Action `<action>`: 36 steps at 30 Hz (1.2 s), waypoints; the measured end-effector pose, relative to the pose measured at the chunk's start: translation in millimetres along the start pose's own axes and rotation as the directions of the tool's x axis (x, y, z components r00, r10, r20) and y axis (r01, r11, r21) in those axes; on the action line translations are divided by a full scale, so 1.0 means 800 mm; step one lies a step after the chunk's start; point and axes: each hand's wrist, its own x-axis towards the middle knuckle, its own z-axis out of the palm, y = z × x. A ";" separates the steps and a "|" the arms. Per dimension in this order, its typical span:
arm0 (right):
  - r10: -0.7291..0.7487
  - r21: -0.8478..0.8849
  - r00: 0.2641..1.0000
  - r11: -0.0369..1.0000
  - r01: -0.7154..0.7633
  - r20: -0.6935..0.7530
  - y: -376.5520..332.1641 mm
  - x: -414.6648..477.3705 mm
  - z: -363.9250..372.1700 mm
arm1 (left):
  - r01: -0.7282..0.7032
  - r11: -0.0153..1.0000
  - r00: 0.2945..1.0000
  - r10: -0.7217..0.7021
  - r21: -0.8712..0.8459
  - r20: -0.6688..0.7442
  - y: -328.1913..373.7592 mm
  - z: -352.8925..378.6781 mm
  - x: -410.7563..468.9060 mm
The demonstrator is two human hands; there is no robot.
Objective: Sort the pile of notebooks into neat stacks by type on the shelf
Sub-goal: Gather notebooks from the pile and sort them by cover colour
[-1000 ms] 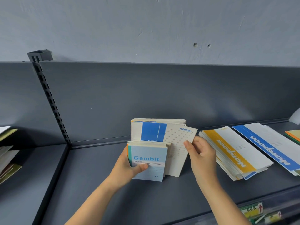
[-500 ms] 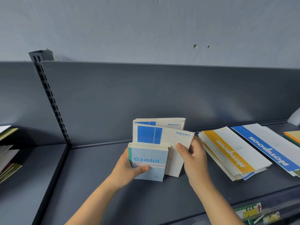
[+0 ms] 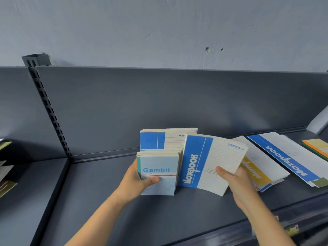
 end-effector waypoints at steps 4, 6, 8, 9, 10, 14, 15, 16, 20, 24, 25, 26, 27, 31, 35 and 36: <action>0.004 0.079 0.967 0.997 0.016 -0.255 -0.003 0.013 -0.018 | 0.013 1.000 1.000 -0.013 0.003 -0.002 -0.001 -0.001 0.001; 0.025 0.173 0.938 0.984 0.037 -0.346 -0.010 0.021 -0.031 | 0.024 1.000 1.000 -0.024 0.006 0.000 -0.004 -0.001 0.001; 0.033 0.214 0.922 0.975 0.054 -0.385 -0.017 0.027 -0.034 | 0.020 1.000 1.000 -0.020 0.008 -0.004 -0.005 -0.001 0.001; 0.034 0.216 0.924 0.975 0.053 -0.382 -0.019 0.029 -0.029 | 0.018 1.000 1.000 -0.018 0.010 -0.004 -0.005 -0.001 0.001; 0.030 0.211 0.932 0.976 0.050 -0.361 -0.023 0.029 -0.018 | 0.023 1.000 1.000 -0.023 0.007 -0.004 -0.004 0.000 0.000; 0.011 0.164 0.996 0.986 0.004 -0.092 -0.020 0.021 0.048 | 0.008 1.000 1.000 -0.008 0.001 0.012 -0.002 0.000 0.000; 0.026 0.152 1.000 0.988 -0.027 0.010 -0.016 0.015 0.063 | 0.001 1.000 1.000 -0.001 0.009 0.004 -0.002 0.000 0.000; 0.043 0.130 0.994 0.990 -0.056 0.102 -0.013 0.009 0.077 | -0.007 1.000 1.000 0.007 0.021 -0.015 -0.003 -0.001 0.000; 0.116 0.051 0.935 0.989 -0.141 0.334 -0.008 -0.007 0.104 | -0.035 0.999 0.999 0.035 0.021 0.037 -0.008 -0.005 -0.002; 0.110 0.039 0.913 0.990 -0.136 0.393 -0.009 -0.011 0.103 | -0.029 1.000 0.996 0.028 0.003 0.083 -0.010 -0.006 -0.004; 0.109 0.049 0.915 0.989 -0.139 0.389 -0.007 -0.010 0.099 | -0.030 1.000 0.996 0.029 0.007 0.080 -0.011 -0.005 -0.004; 0.109 0.052 0.917 0.989 -0.139 0.383 -0.004 -0.010 0.095 | -0.031 0.999 0.997 0.030 0.012 0.073 -0.011 -0.005 -0.004; 0.107 0.037 0.921 0.991 -0.130 0.376 0.000 -0.010 0.091 | -0.030 0.999 0.997 0.029 0.017 0.068 -0.010 -0.004 -0.003; 0.118 -0.050 0.919 0.993 -0.107 0.375 0.004 -0.023 0.101 | -0.039 0.999 0.998 0.038 0.017 0.045 -0.008 0.002 0.002; 0.128 -0.077 0.923 0.991 -0.108 0.363 0.005 -0.025 0.118 | -0.021 0.999 1.000 0.022 -0.029 0.019 -0.009 0.005 0.004; 0.121 -0.083 0.928 0.992 -0.098 0.353 0.005 -0.024 0.119 | -0.024 0.999 1.000 0.024 -0.033 0.013 -0.008 0.004 0.004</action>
